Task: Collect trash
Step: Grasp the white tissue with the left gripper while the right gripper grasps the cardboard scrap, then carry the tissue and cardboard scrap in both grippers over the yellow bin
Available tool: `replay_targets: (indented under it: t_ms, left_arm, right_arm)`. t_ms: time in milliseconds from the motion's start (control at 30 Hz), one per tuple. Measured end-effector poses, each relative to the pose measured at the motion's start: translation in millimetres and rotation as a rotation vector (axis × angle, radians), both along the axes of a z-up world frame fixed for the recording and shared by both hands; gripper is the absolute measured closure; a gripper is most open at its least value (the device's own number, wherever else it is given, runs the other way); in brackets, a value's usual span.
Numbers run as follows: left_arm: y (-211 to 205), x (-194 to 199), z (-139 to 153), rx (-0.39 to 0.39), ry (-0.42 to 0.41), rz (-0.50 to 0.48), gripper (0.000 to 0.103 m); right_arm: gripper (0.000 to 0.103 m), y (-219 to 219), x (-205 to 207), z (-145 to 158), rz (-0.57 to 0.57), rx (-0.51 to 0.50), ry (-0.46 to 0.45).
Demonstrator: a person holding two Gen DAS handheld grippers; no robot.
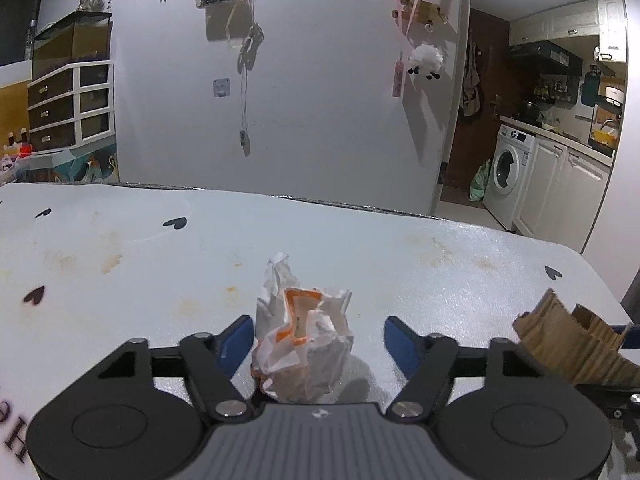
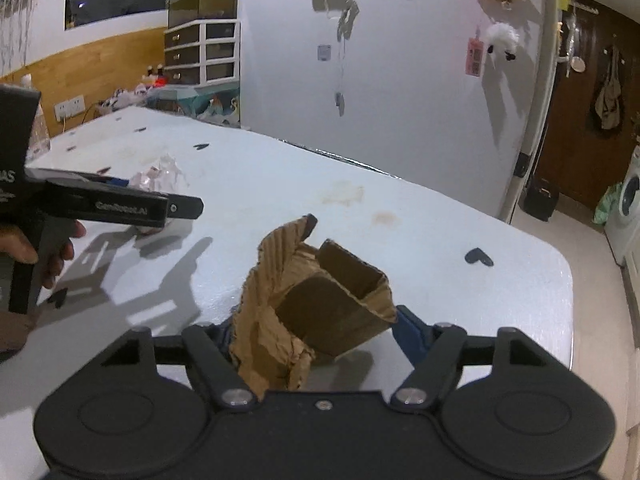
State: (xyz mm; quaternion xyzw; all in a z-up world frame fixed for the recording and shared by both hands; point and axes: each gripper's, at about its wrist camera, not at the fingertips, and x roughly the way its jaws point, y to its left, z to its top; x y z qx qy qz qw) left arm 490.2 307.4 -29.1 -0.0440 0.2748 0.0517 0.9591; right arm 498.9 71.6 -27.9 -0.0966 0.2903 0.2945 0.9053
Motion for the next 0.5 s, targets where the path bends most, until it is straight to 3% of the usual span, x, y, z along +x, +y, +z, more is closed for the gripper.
replay_targets:
  t_ms: [200, 500]
  left_arm:
    - [1.0, -5.3, -1.3, -0.011, 0.015, 0.013, 0.063]
    - [-25.1, -23.1, 3.1, 0.018, 0.011, -0.019, 0.068]
  right_arm:
    - [0.034, -13.4, -18.4, 7.0, -0.036, 0.011, -0.025]
    - [0.037, -44.9, -35.2, 17.1, -0.125, 0.069, -0.031]
